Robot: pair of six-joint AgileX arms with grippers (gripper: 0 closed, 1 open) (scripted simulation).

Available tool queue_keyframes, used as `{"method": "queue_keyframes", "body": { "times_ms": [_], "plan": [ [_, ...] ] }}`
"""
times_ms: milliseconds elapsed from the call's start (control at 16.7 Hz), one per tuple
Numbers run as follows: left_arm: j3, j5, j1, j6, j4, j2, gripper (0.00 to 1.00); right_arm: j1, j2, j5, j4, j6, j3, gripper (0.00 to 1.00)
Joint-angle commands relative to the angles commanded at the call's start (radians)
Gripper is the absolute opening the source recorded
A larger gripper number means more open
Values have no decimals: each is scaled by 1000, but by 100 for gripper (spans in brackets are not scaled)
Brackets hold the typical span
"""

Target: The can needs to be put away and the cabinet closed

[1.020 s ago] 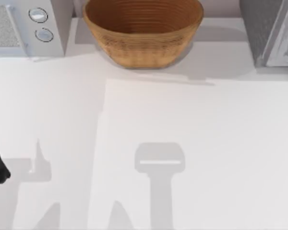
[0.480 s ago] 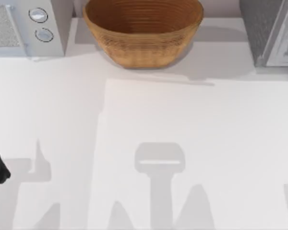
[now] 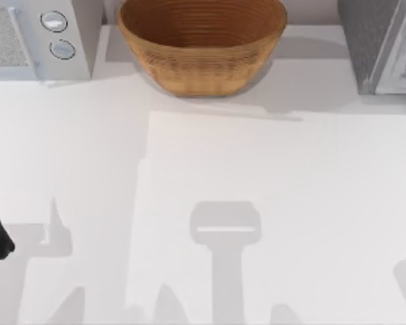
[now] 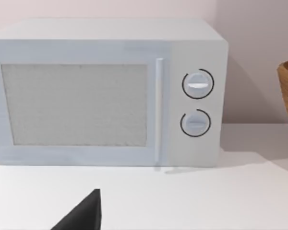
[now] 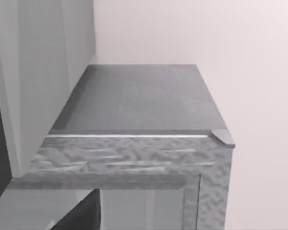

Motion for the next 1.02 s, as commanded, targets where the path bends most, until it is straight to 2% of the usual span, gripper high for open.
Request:
{"method": "queue_keyframes", "body": {
  "times_ms": [240, 480, 720, 1020],
  "plan": [
    [0, 0, 0, 0, 0, 0, 100, 6, 1, 7, 3, 1, 1, 100],
    [0, 0, 0, 0, 0, 0, 100, 140, -7, 129, 1, 5, -4, 100],
    [0, 0, 0, 0, 0, 0, 100, 381, -21, 363, -4, 8, -10, 100],
    [0, 0, 0, 0, 0, 0, 100, 756, -34, 741, -18, 10, -19, 100]
  ]
}}
